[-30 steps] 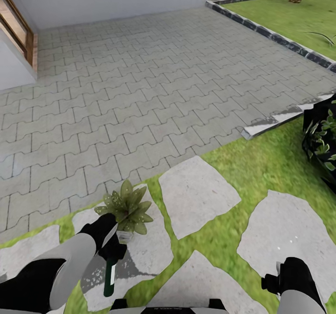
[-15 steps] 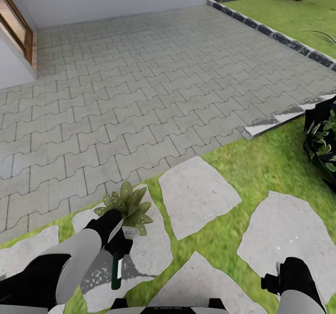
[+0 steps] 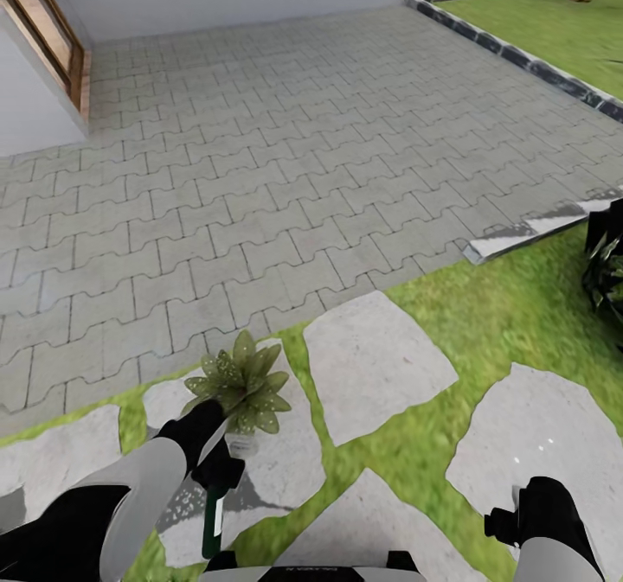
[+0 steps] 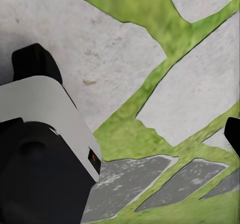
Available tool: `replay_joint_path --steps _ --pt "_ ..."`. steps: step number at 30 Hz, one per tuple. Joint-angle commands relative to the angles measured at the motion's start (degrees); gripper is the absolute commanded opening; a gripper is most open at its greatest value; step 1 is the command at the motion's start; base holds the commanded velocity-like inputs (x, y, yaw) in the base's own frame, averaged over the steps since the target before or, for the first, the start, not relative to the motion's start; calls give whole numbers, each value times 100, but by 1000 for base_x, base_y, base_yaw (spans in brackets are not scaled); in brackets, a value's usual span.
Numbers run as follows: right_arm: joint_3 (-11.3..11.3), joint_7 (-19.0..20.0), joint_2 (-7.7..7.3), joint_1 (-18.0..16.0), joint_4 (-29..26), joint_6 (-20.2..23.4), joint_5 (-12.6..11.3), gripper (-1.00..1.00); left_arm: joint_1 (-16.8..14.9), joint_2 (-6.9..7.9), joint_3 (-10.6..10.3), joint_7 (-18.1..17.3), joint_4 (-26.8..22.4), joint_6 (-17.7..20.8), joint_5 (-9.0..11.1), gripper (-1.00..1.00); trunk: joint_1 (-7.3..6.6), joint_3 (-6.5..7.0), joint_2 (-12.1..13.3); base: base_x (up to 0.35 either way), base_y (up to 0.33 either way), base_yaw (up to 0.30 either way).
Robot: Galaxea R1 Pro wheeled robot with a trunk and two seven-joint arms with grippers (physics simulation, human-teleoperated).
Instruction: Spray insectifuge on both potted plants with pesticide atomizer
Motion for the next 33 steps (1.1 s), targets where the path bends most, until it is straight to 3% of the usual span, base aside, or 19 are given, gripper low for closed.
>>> replay_joint_path --steps 1,20,33 --pt "-21 56 4 -5 -12 -4 60 100 -2 -2 17 -41 -5 20 -60 -100 0 -8 -2 0 -66 211" --pt "-21 54 4 -5 -13 -4 60 100 -1 -2 8 -37 -6 21 -53 -100 0 -17 -2 -7 -83 22" --pt "-21 53 4 -5 -12 -4 60 100 -1 -2 8 -38 -6 20 -53 -100 0 -17 -2 -152 -155 0"
